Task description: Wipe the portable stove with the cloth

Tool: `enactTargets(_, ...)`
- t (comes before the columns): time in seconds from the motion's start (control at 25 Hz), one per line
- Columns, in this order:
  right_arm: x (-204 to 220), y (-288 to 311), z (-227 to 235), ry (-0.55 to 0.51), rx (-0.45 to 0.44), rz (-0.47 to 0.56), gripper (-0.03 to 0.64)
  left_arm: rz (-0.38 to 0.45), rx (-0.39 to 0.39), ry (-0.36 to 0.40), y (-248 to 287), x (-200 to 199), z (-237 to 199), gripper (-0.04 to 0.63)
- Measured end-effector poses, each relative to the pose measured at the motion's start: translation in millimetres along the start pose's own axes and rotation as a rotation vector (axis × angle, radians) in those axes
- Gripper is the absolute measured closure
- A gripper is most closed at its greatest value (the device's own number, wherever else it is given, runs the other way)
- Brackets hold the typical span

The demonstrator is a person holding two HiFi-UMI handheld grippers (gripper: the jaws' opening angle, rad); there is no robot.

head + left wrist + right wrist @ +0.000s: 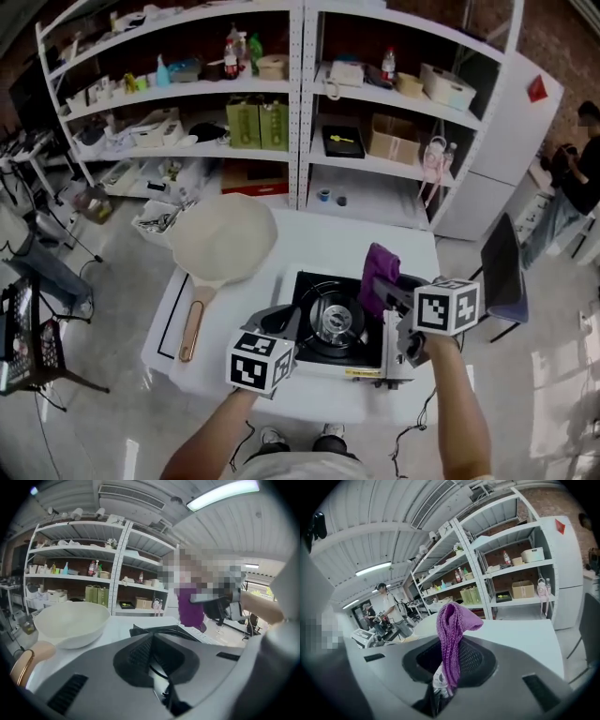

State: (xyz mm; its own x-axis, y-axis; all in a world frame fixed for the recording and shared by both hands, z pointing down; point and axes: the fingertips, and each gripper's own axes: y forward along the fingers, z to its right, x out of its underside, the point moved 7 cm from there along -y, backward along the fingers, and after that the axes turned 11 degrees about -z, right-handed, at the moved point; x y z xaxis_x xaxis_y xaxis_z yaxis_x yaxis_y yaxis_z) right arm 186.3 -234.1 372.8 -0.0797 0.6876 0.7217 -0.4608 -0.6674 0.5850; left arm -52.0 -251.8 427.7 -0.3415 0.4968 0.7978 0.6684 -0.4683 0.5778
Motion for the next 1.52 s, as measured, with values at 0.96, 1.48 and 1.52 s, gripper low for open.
enactTargets(0.96,-44.4,158.8,-14.7,-0.121,-0.24,-0.259,0.551,0.002,-0.308,-0.134,-39.1,19.9,-33.2,0.592)
enactTargets(1.48,-23.7,127.3,4.6,-0.158,-0.186,-0.336,0.55,-0.003,-0.231,-0.092,-20.0,10.1,-21.5,0.592)
enactTargets(1.52,-22.1,123.9,7.1,-0.154,-0.182,-0.338,0.549,-0.004,-0.224,-0.089,-18.2,9.7,-20.3,0.592)
